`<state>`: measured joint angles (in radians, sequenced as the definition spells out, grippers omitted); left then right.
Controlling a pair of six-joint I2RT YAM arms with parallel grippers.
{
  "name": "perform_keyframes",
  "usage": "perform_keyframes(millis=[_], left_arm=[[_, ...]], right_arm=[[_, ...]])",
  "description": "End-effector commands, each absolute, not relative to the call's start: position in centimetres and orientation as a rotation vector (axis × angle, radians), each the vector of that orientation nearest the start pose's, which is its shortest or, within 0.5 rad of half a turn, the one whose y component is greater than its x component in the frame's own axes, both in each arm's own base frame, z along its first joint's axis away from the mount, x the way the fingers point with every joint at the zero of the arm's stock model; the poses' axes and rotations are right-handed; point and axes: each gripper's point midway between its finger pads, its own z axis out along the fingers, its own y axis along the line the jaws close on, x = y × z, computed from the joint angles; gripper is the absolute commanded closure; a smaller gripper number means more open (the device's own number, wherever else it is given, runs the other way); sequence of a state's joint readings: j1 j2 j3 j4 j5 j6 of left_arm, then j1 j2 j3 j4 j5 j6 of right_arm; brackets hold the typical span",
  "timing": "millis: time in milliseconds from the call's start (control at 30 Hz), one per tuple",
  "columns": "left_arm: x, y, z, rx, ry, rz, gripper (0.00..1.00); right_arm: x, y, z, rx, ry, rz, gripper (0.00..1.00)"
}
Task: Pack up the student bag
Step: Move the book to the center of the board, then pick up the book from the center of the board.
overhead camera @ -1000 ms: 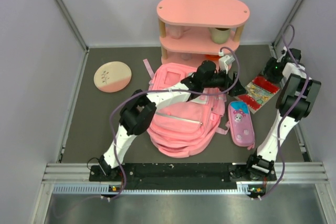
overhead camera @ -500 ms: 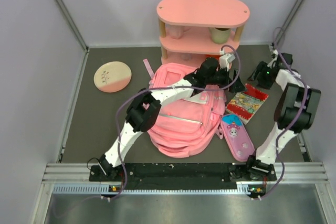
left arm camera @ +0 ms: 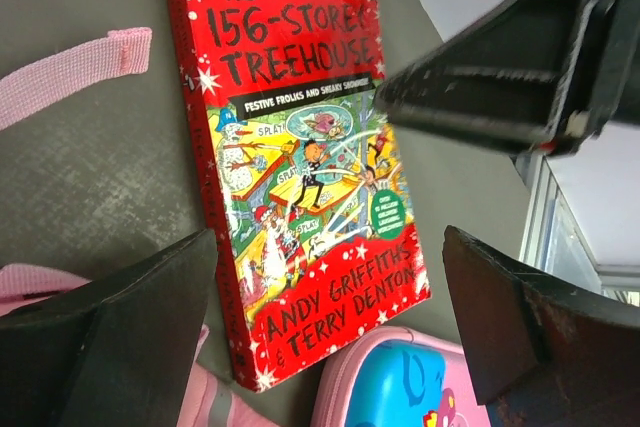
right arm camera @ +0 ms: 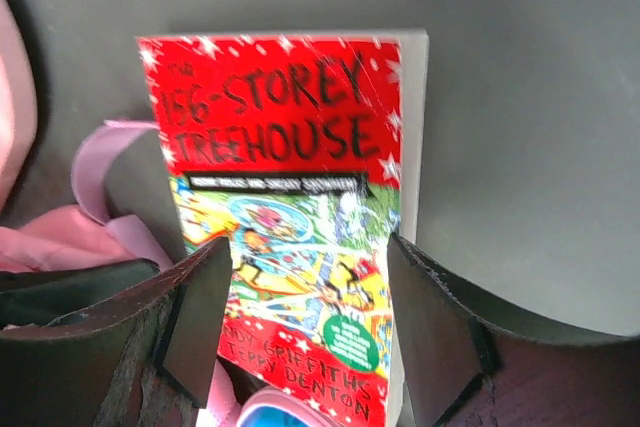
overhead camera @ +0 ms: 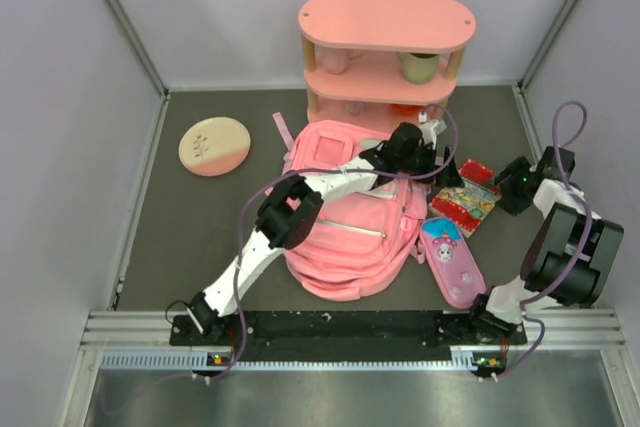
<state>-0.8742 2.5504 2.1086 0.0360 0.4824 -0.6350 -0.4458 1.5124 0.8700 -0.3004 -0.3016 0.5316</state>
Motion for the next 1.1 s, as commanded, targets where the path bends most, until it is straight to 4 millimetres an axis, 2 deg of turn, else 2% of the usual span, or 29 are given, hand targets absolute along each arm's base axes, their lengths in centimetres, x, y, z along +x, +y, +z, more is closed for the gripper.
perform_keyframes(millis=[0, 100, 233, 333, 367, 400, 467, 533, 667, 700, 800, 867, 967, 1067], left_arm=[[34.1, -58.9, 6.9, 0.619, 2.236, -1.412, 0.01], [32.8, -59.9, 6.1, 0.651, 2.252, -1.471, 0.01], [31.4, -60.7, 3.8, 0.67, 2.325, -1.455, 0.01], [31.0, -60.2, 2.4, 0.656, 2.376, -1.384, 0.02], [31.1, -60.1, 2.5, 0.65, 2.373, -1.371, 0.02], [31.5, -59.9, 2.6, 0.621, 2.376, -1.325, 0.02], [31.5, -59.6, 2.6, 0.609, 2.39, -1.297, 0.02], [32.0, -59.3, 3.5, 0.587, 2.375, -1.261, 0.02], [33.0, -58.8, 6.6, 0.57, 2.28, -1.198, 0.02], [33.3, -58.7, 8.1, 0.566, 2.253, -1.184, 0.02], [34.2, -58.3, 9.5, 0.551, 2.216, -1.129, 0.02], [34.9, -58.0, 9.6, 0.532, 2.216, -1.081, 0.02], [34.9, -58.1, 8.4, 0.527, 2.244, -1.069, 0.02], [34.7, -58.3, 5.6, 0.53, 2.313, -1.05, 0.02]], right_arm=[[34.5, -7.4, 7.2, 1.096, 2.184, 0.491, 0.37], [33.9, -6.6, 6.4, 1.094, 2.189, 0.53, 0.37], [32.7, -6.3, 5.7, 1.105, 2.221, 0.515, 0.39], [32.0, -7.1, 7.1, 1.098, 2.171, 0.427, 0.38], [31.5, -7.4, 7.2, 1.109, 2.165, 0.391, 0.38], [31.1, -8.2, 8.3, 1.116, 2.116, 0.329, 0.37], [30.3, -8.7, 8.6, 1.144, 2.079, 0.274, 0.37], [29.7, -9.4, 9.4, 1.151, 2.025, 0.217, 0.36], [29.4, -9.8, 9.7, 1.166, 2.017, 0.194, 0.35], [29.3, -9.8, 9.6, 1.172, 2.024, 0.2, 0.35], [29.2, -9.6, 8.7, 1.19, 2.05, 0.22, 0.36], [29.2, -9.4, 8.1, 1.199, 2.065, 0.232, 0.35], [29.4, -9.1, 7.6, 1.198, 2.079, 0.265, 0.35], [29.7, -8.3, 7.0, 1.199, 2.091, 0.324, 0.36]])
